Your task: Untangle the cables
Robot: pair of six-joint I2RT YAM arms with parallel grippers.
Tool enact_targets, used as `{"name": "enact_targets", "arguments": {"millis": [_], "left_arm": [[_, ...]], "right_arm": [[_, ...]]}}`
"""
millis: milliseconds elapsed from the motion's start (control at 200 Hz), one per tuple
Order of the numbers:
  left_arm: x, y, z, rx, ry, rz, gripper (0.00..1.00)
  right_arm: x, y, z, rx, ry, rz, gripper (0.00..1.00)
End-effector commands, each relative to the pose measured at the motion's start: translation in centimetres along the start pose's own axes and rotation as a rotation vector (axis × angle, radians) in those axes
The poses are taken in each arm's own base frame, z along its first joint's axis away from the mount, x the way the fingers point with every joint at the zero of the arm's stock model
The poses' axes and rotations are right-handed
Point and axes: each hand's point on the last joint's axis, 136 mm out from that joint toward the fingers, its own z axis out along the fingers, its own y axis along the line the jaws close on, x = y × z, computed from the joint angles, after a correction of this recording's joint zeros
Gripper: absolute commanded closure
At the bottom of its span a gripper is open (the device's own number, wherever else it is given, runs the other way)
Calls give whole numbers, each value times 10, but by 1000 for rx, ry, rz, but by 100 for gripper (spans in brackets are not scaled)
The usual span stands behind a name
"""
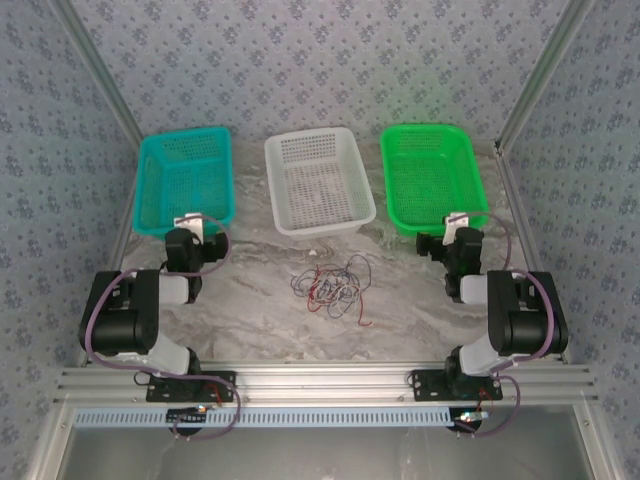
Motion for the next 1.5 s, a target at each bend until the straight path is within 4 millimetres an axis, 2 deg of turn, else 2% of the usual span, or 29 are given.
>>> {"name": "enact_targets", "arguments": {"millis": [0, 160, 345, 510, 645, 755, 855, 934, 1014, 1129, 1209, 1259, 1374, 1494], "left_arm": [[-28, -3, 3, 21, -60, 0, 1], [-39, -8, -3, 36, -9, 16, 0], [-41, -16, -17, 19, 0, 36, 0], [-44, -29, -33, 2, 47, 42, 0], [-48, -43, -56, -9, 56, 106, 1], [-56, -42, -76, -5, 28, 46, 2], [-67, -50, -93, 35, -14, 40, 3], [-75, -56, -104, 50, -31, 51, 4], [-92, -60, -111, 59, -70, 73, 4], [-123, -54, -105, 12, -79, 67, 2], [-139, -57, -90, 24, -16, 56, 2], [-146, -53, -78, -7, 27, 54, 3], [-148, -54, -49, 3, 116, 60, 3], [-136, -58, -23, 58, 191, -5, 6]], "right_arm": [[-28, 5, -1, -23, -37, -3, 0], [-35, 7, -8, -35, -26, -3, 1], [-20, 15, -15, -59, 81, 8, 5], [-21, 24, -38, -64, 72, 29, 5], [-22, 37, -62, -93, 103, -10, 5], [-29, 43, -77, -121, 105, 2, 4], [-48, 54, -89, -180, 73, 61, 5], [-59, 64, -94, -223, 57, 75, 6], [-71, 70, -94, -239, 58, 79, 6], [-93, 78, -81, -263, 153, 75, 9], [-103, 84, -68, -275, 246, 72, 13], [-100, 87, -58, -280, 309, 72, 16], [-96, 92, -43, -285, 388, 102, 18], [-87, 100, -37, -314, 425, 144, 18]]}}
